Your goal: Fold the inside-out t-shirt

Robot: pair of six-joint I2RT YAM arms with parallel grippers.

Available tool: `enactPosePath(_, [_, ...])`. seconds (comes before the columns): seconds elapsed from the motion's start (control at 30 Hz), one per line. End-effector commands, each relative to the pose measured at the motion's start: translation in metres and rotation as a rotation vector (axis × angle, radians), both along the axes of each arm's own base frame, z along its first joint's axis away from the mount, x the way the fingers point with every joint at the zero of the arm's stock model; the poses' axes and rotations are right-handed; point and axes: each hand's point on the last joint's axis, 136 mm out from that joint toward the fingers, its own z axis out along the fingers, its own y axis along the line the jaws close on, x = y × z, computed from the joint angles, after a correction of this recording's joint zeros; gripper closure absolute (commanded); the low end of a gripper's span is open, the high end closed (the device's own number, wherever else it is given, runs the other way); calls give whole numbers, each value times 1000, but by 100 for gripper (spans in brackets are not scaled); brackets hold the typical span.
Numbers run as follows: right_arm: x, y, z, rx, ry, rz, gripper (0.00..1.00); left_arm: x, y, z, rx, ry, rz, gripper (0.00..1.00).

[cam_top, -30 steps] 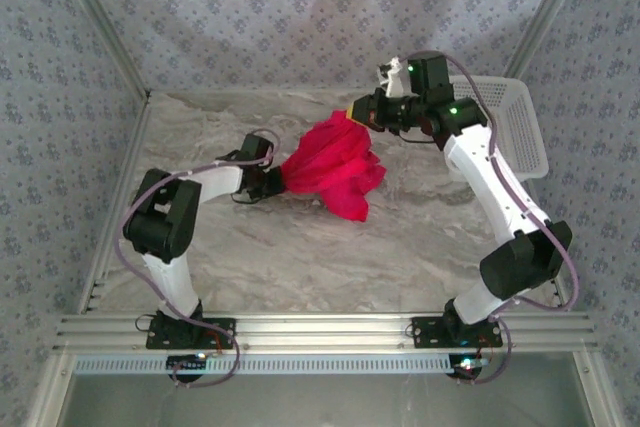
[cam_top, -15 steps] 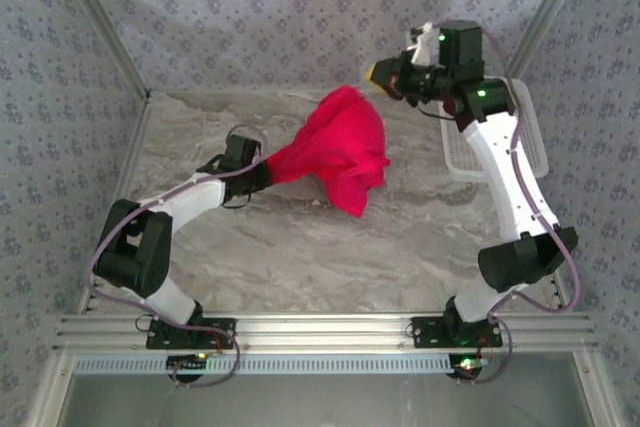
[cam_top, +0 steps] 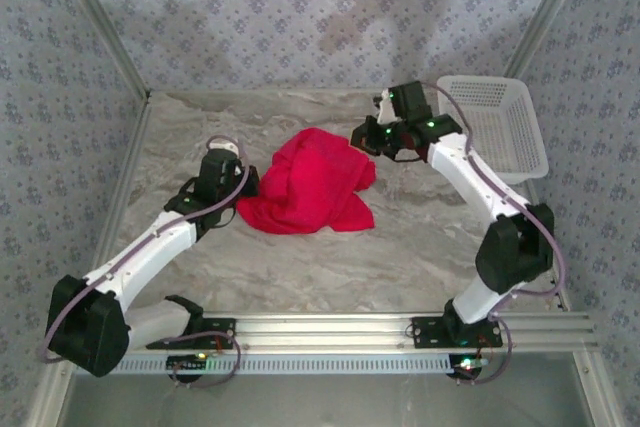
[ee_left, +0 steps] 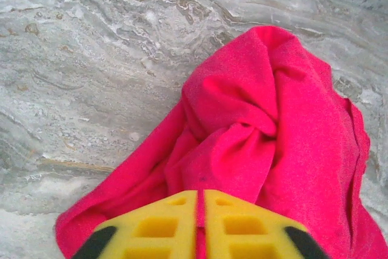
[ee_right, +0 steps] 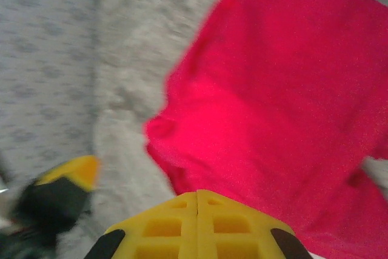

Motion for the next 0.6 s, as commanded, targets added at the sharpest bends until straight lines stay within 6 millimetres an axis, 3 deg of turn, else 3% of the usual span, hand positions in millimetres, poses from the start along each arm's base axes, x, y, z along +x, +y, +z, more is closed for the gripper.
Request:
enactPosePath(0.0, [-6,14,-12,-137,-65,44,89,-2,5,-10,36,46,12,92])
enactPosePath(0.07, [-10,33,-33,-193,-51,83,72,-3,9,-15,22,70,41,82])
enactPosePath(0.1, [-15,39,-47,-231,-24,103,62,-3,10,-17,10,80,52,68])
enactPosePath(0.2, [-18,65,-74,-269,8,156,42,-4,3,-21,-64,87,42,46])
enactPosePath(0.33, [-10,85,-95,-274,54,163,39,2,-12,-21,-134,88,8,32])
enactPosePath(0.57, [3,103,-102,-252,80,151,35,21,-33,-41,-165,137,-33,30])
